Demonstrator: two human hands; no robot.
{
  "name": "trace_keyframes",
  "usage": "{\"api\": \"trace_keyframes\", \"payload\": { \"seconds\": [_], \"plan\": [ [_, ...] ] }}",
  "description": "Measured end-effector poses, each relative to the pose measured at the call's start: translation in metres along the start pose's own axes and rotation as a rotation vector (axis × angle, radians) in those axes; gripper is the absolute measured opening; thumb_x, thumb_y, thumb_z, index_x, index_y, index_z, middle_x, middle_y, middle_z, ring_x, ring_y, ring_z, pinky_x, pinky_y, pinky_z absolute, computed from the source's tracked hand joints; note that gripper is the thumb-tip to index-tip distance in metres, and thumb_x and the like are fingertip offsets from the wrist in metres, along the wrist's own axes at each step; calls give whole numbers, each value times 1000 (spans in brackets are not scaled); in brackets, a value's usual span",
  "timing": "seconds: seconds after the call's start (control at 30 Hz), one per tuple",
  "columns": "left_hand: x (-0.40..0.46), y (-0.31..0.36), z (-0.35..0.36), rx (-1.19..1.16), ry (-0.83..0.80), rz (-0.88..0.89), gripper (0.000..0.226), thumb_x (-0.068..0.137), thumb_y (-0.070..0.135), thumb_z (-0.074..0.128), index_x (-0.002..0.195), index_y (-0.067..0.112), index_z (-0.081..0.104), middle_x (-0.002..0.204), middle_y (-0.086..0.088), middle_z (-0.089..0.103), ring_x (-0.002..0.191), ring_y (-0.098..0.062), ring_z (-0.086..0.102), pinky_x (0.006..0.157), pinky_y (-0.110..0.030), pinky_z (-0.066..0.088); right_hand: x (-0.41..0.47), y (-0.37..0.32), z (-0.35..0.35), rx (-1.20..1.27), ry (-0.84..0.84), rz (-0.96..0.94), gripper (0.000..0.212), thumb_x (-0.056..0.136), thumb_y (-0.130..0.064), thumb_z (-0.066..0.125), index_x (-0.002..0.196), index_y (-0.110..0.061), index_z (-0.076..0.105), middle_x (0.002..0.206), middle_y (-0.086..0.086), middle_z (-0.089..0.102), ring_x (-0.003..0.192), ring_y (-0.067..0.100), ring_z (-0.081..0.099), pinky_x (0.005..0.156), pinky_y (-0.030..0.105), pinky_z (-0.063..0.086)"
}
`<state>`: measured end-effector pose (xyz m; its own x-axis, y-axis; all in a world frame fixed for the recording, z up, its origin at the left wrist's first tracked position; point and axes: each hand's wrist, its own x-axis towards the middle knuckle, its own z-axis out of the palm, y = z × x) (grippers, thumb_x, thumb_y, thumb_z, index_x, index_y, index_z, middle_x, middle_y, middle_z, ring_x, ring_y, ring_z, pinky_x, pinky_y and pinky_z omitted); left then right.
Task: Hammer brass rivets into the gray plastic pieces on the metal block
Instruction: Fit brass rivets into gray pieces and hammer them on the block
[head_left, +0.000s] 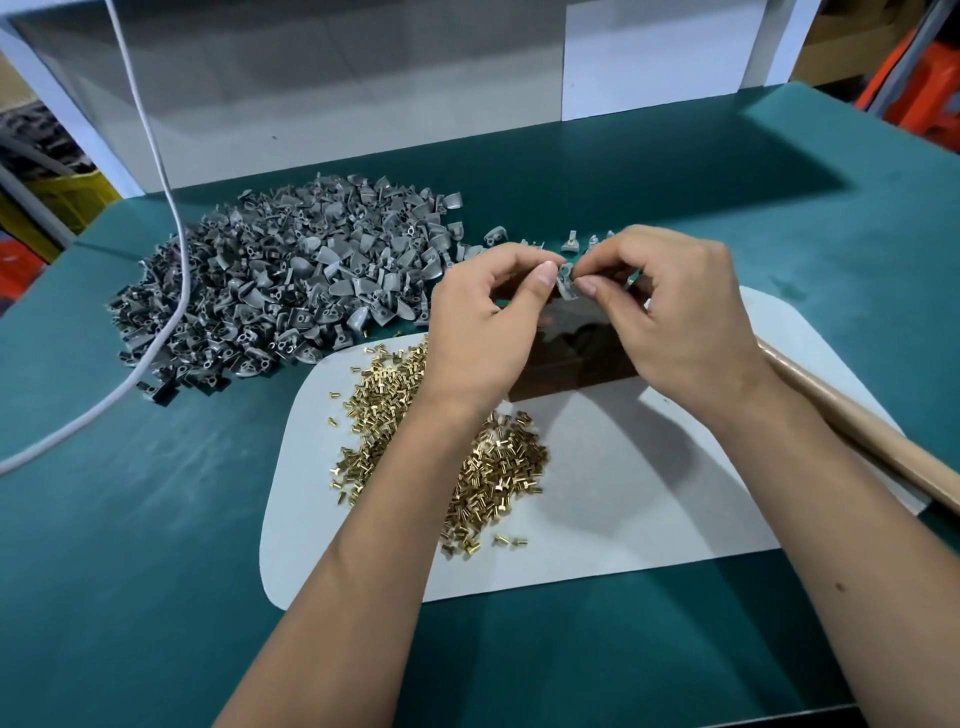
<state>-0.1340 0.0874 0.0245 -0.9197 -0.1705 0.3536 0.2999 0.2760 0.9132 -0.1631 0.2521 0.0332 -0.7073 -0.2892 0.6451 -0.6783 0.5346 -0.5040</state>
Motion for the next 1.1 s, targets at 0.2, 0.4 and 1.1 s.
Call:
{"api": "trace_keyframes", "payload": {
  "seconds": [0.2,0.4,1.1],
  "plan": [
    [0,1,-3,-256,-57,-95,20,91,-7,70,110,0,74,96,-15,77,82,-23,76,80,-33,63,0,-1,1,-3,9,-3,5,91,-10,69,93,-12,74,88,-4,70,83,9,61,78,19,46],
    [1,2,-5,-362,-63,-153,22,90,-9,69,110,-3,73,92,-14,77,75,-18,74,77,-29,62,0,-3,0,-27,5,-51,9,93,-12,68,93,-10,77,86,-2,71,80,9,61,78,14,42],
    [-1,2,-10,-290,-121,-151,18,85,-9,75,99,1,75,83,-13,76,77,-22,75,73,-27,61,-2,-3,-5,35,-61,35,8,91,-13,72,90,-11,79,83,-3,74,78,13,67,76,25,49]
  ]
}}
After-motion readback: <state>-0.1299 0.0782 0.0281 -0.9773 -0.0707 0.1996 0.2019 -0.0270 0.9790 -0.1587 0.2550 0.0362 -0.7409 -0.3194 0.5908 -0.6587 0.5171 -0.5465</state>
